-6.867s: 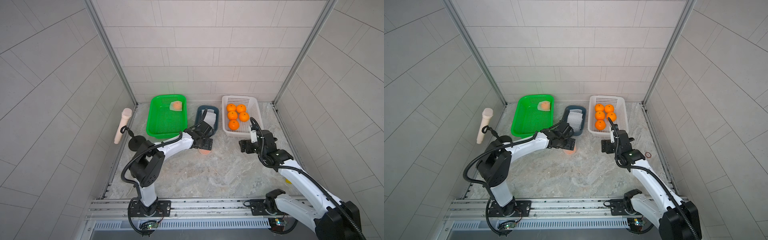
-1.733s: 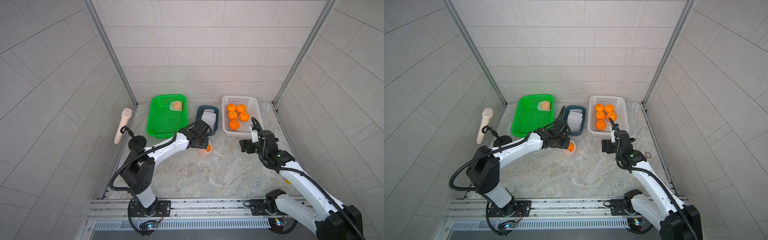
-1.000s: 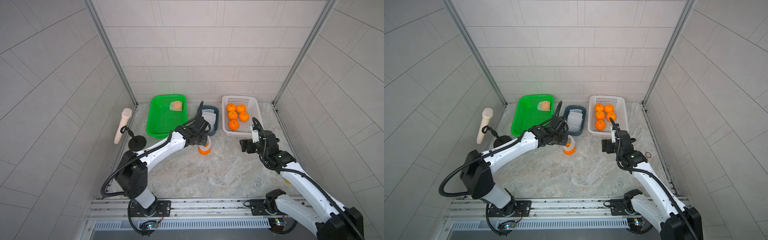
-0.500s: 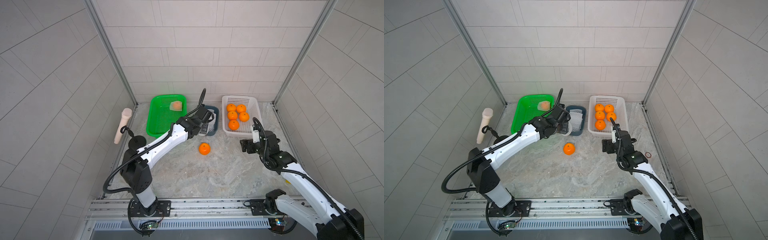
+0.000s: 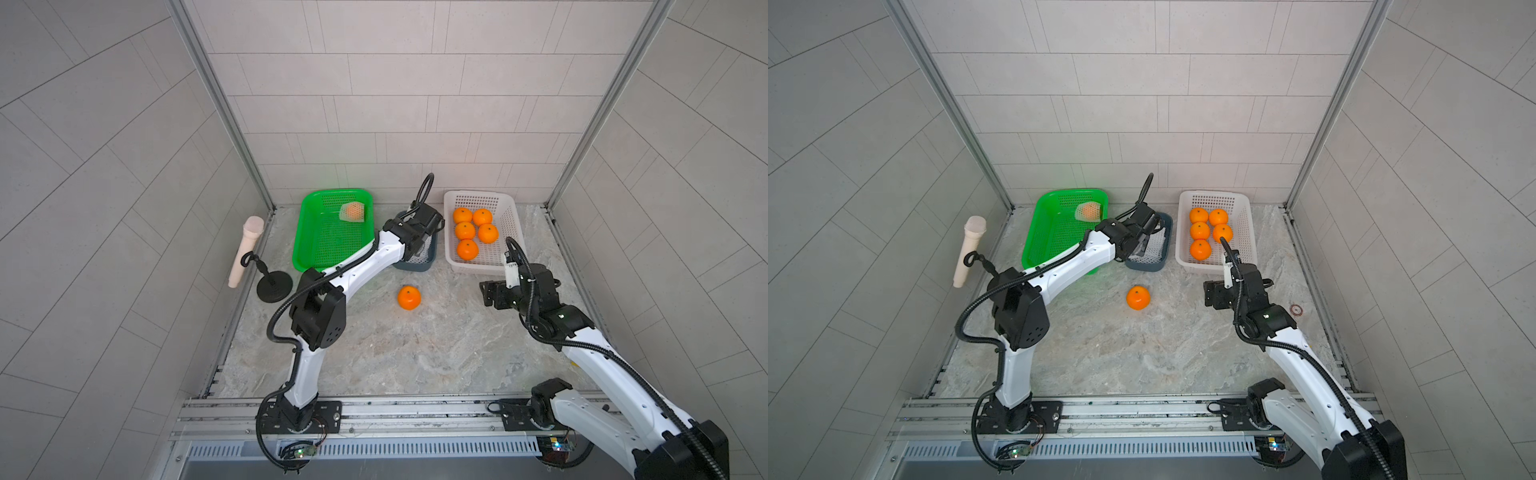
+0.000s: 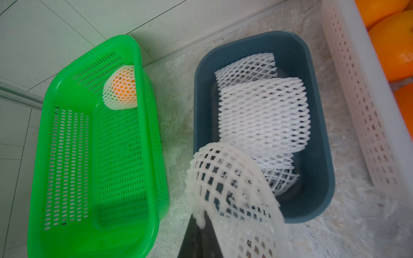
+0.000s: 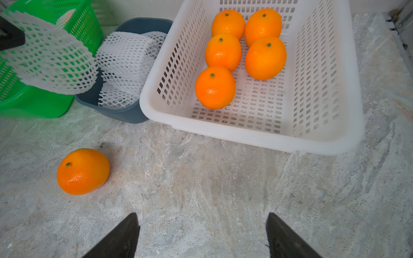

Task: Remove foam nets from oranges
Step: Place the foam net into the storage box.

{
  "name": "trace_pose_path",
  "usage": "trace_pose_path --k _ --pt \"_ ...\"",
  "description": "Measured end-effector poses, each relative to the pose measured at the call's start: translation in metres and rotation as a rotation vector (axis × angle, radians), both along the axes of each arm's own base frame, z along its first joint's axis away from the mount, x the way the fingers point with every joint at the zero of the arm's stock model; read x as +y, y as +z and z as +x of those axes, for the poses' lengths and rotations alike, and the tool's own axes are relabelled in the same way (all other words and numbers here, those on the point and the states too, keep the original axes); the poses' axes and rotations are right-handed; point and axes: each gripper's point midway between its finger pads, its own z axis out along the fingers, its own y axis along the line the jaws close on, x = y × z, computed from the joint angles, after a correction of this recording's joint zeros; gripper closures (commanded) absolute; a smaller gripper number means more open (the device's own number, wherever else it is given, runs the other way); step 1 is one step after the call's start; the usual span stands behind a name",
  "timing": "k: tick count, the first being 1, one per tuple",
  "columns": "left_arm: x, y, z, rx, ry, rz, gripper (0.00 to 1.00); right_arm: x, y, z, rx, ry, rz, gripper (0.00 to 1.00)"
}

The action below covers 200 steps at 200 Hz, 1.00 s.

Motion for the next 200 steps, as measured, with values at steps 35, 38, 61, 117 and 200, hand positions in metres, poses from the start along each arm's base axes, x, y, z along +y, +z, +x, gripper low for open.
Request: trace_pose_path --k 35,38,61,117,200 --pt "-0.004 -0.015 0.014 0.015 0.008 0.037 0.88 0.001 -0.001 -0.001 0.005 0.003 0.006 0.10" --pt "-0.004 -0.017 0.015 0.020 0.004 0.038 0.87 0.001 -0.001 -0.001 0.005 0.003 0.006 0.10" --pt "-0.010 -0.029 0.017 0.051 -0.010 0.020 0.76 0.001 -0.001 -0.001 0.005 0.002 0.008 0.10" --pt "-0.028 -0.041 0.017 0.112 -0.055 -0.119 0.54 0.001 -0.001 -0.001 0.005 0.002 0.009 0.10" --pt "-0.051 -0.057 0.016 0.186 -0.123 -0.296 0.45 0.000 -0.001 -0.001 0.005 -0.002 0.009 0.10"
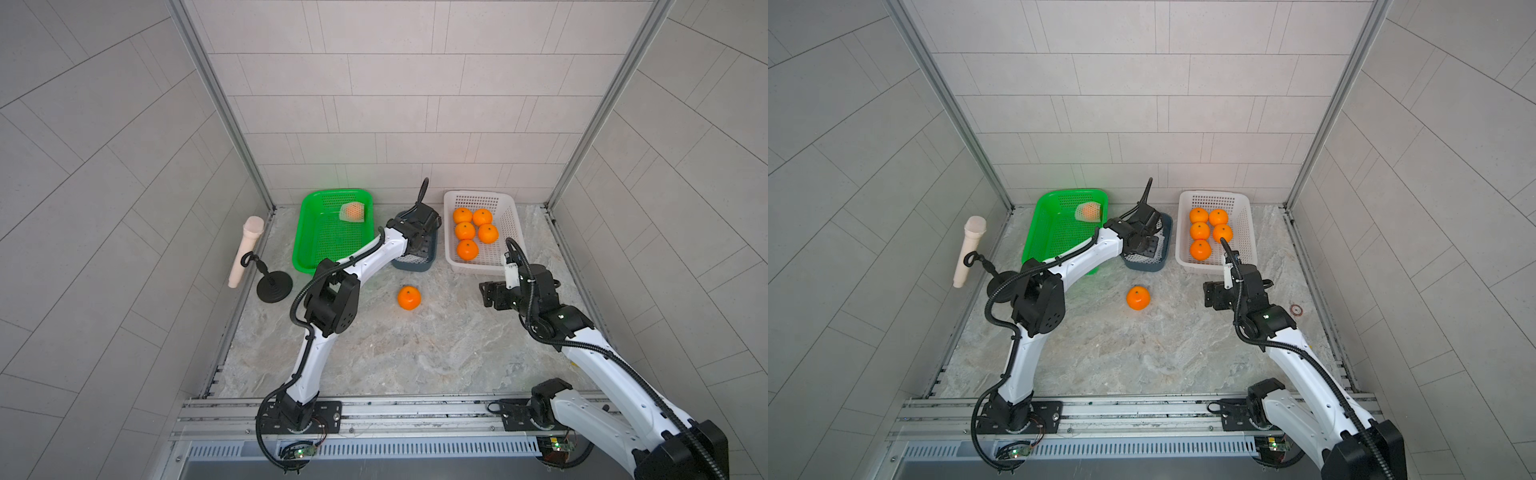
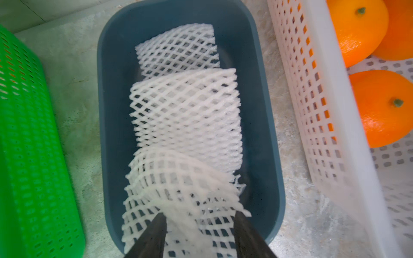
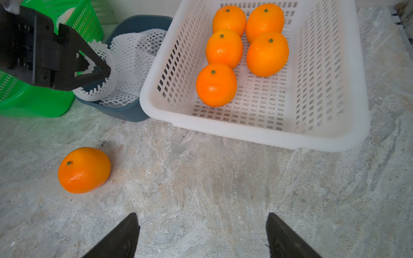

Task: Remove foam nets from oranges
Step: Place the foam net into the storage box.

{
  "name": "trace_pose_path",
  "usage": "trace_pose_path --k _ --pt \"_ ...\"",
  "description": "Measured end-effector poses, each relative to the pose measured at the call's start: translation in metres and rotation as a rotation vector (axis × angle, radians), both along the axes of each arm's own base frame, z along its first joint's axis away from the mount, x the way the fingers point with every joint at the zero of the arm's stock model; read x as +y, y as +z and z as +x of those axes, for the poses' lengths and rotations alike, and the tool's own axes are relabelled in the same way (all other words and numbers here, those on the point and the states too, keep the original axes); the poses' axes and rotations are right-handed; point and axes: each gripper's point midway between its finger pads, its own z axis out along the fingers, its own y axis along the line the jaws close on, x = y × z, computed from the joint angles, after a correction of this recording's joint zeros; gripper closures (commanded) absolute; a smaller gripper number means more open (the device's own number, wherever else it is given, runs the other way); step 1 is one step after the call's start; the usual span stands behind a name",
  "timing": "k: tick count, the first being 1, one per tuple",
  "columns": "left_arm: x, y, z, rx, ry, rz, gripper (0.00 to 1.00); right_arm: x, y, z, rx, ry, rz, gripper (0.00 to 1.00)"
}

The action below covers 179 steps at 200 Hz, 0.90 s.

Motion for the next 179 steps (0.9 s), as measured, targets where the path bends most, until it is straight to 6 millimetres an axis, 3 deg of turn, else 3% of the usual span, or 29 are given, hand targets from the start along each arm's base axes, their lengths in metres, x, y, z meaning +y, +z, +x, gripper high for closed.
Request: trace_pose_path --k 81,179 --pt "-0.017 -0.007 0.005 0.034 -0.043 -0.164 0.39 0.000 0.000 0.000 0.000 0.000 0.000 0.10" --pt "-0.032 0.003 0.016 0.010 -0.073 -0.284 0.37 0.000 0.000 0.000 0.000 -0.001 -0.001 0.10"
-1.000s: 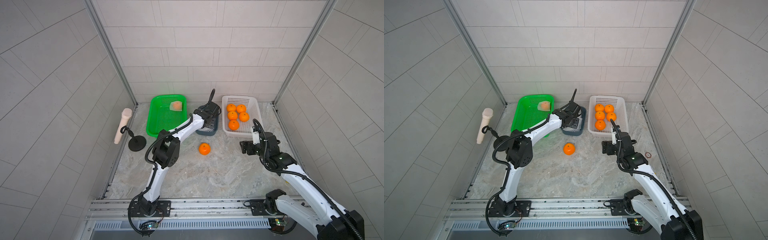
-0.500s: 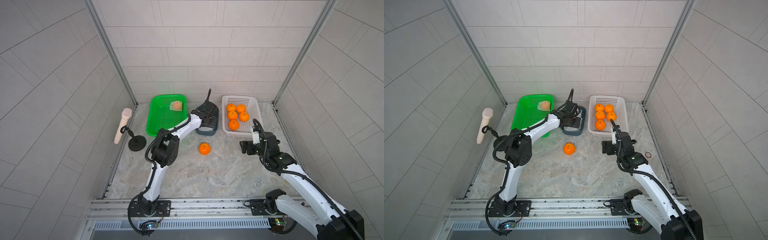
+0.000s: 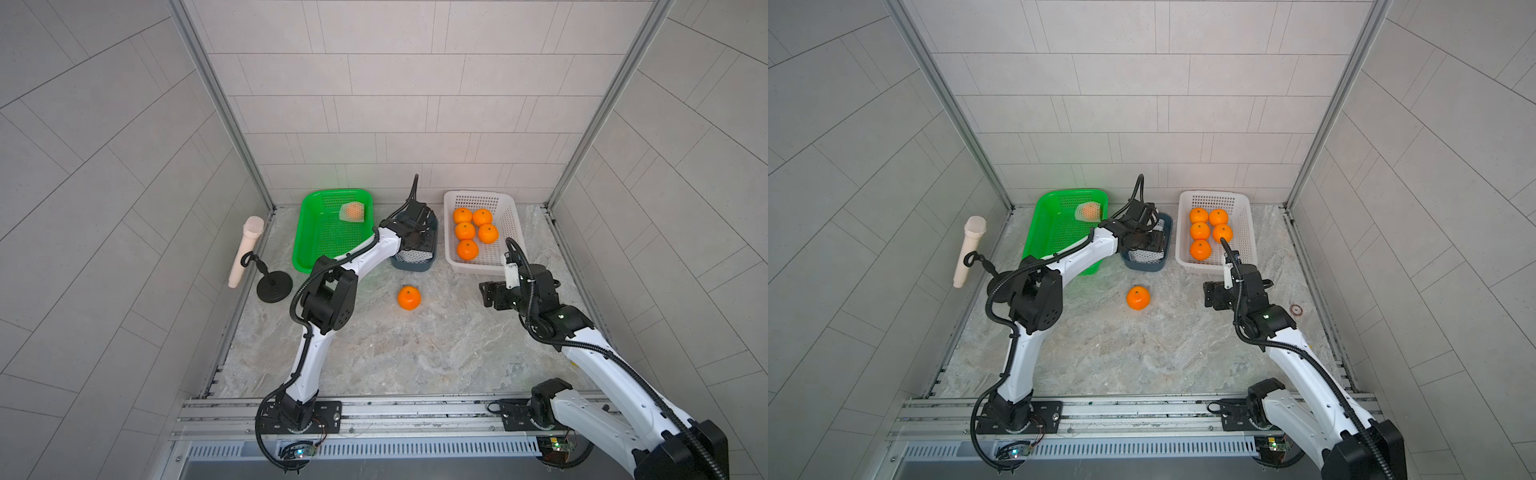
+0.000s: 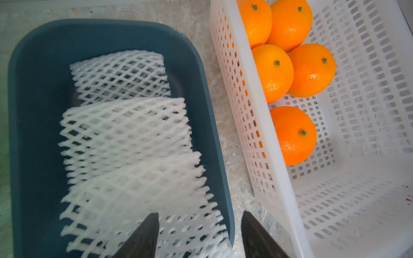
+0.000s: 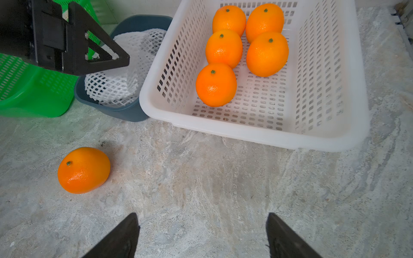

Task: Remove foam nets from oranges
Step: Place the foam net into the storage box.

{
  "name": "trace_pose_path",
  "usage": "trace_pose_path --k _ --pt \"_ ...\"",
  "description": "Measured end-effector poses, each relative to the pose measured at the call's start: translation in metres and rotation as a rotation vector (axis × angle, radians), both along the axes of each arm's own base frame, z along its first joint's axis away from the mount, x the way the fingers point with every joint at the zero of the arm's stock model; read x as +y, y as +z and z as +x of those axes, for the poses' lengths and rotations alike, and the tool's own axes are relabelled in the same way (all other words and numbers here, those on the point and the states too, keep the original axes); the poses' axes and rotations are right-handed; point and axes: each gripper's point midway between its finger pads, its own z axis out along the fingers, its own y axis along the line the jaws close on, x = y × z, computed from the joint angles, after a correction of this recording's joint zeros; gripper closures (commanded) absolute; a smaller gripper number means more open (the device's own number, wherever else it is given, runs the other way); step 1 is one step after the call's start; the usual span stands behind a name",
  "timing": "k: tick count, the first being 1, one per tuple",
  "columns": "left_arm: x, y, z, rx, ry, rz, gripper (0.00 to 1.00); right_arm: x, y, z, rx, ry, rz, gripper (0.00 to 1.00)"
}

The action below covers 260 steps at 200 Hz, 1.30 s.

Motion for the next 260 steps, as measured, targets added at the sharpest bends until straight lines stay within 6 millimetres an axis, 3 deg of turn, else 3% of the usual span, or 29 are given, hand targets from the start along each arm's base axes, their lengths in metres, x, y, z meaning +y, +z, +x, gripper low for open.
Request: trace_pose_path --k 115,201,260 --pt "0.022 -0.053 0.012 0.079 0.061 0.011 0.37 0.000 -0.001 0.000 0.003 0.000 -0.001 0.10" --pt "0.027 -0.073 0.020 0.099 0.078 0.006 0.37 0.000 -0.005 0.001 0.015 0.000 -0.004 0.10" --pt "0.022 -0.074 0.029 0.088 0.078 -0.007 0.37 0.000 -0.005 0.001 0.015 0.000 -0.004 0.10"
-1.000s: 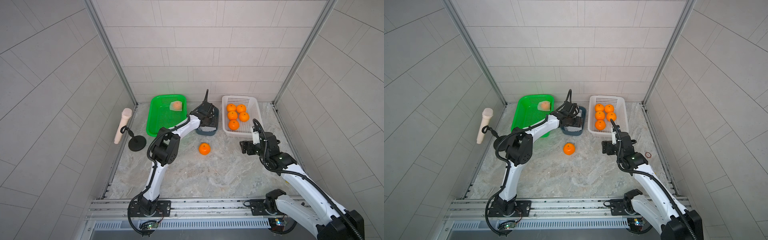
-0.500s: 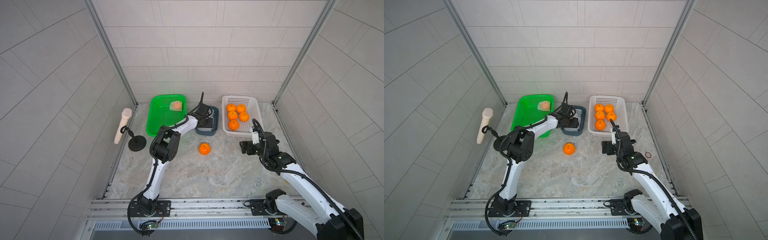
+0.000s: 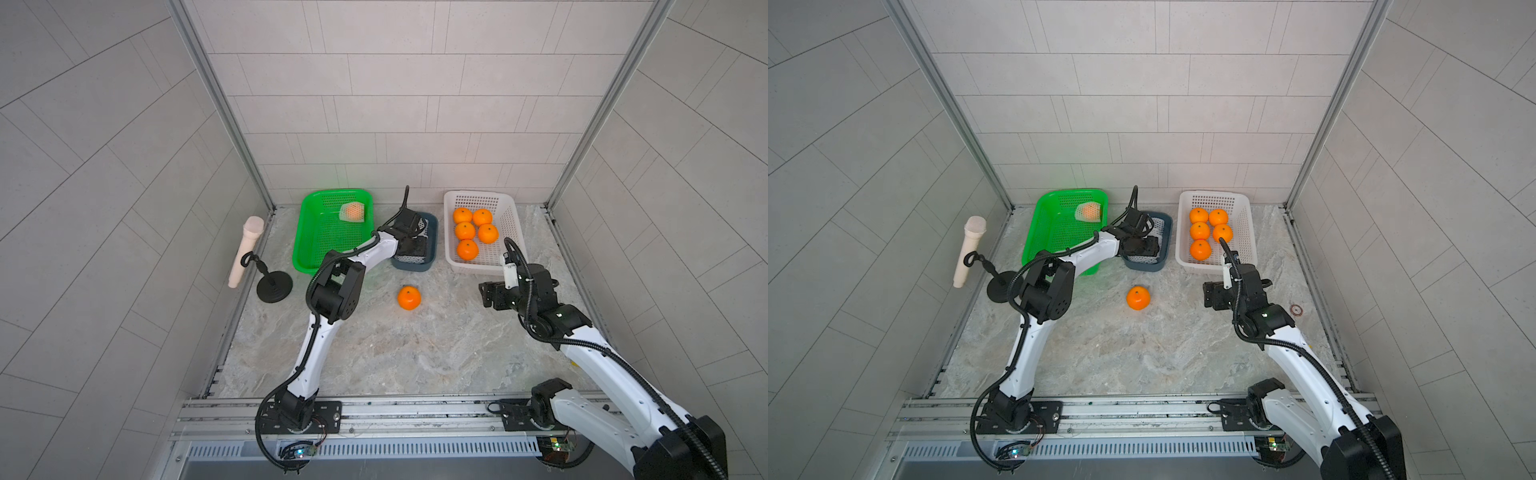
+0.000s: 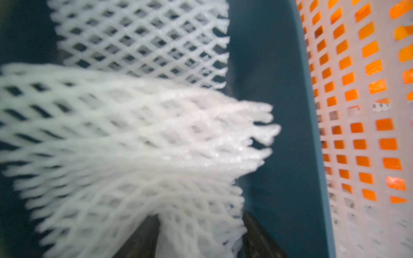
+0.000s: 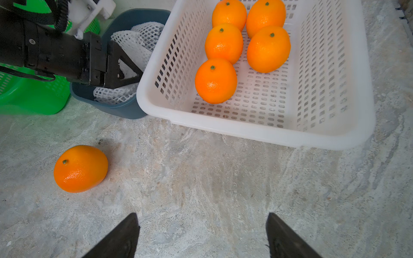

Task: Remove foam nets from oranges
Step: Place the foam net into the storage box.

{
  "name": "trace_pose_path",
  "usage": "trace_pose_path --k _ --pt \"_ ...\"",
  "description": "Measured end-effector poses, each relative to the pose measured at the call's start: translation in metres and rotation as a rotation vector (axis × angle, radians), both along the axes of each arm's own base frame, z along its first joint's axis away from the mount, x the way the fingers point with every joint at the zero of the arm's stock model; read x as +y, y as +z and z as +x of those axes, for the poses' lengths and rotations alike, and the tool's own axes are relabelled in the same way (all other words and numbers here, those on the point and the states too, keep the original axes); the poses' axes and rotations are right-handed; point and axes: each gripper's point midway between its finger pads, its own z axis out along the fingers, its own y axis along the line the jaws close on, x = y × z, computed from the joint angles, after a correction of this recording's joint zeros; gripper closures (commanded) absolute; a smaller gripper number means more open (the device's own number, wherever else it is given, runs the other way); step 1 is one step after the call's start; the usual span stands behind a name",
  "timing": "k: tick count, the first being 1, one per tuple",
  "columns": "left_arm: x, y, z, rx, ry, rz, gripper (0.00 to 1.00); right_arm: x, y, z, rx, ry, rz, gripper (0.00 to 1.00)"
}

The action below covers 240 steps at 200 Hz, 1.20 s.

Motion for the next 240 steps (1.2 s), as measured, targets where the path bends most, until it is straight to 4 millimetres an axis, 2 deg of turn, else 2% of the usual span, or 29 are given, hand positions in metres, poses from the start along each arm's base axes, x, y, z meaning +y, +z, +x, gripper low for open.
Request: trace_pose_path --k 82,171,206,240 --pt "-0.001 0.001 0.002 -0.001 0.001 0.001 0.37 0.000 0.000 0.000 0.000 0.000 0.000 0.10" --pt "0.003 0.012 -0.008 -0.001 0.001 0.018 0.36 0.000 0.002 0.000 -0.005 0.000 0.002 0.10" --pt "0.003 0.022 -0.013 -0.018 -0.001 0.033 0.34 0.000 0.003 -0.001 -0.010 0.000 0.003 0.10" --pt "0.002 0.041 -0.014 -0.059 -0.007 0.043 0.34 0.000 0.005 -0.001 -0.016 0.000 0.004 0.10"
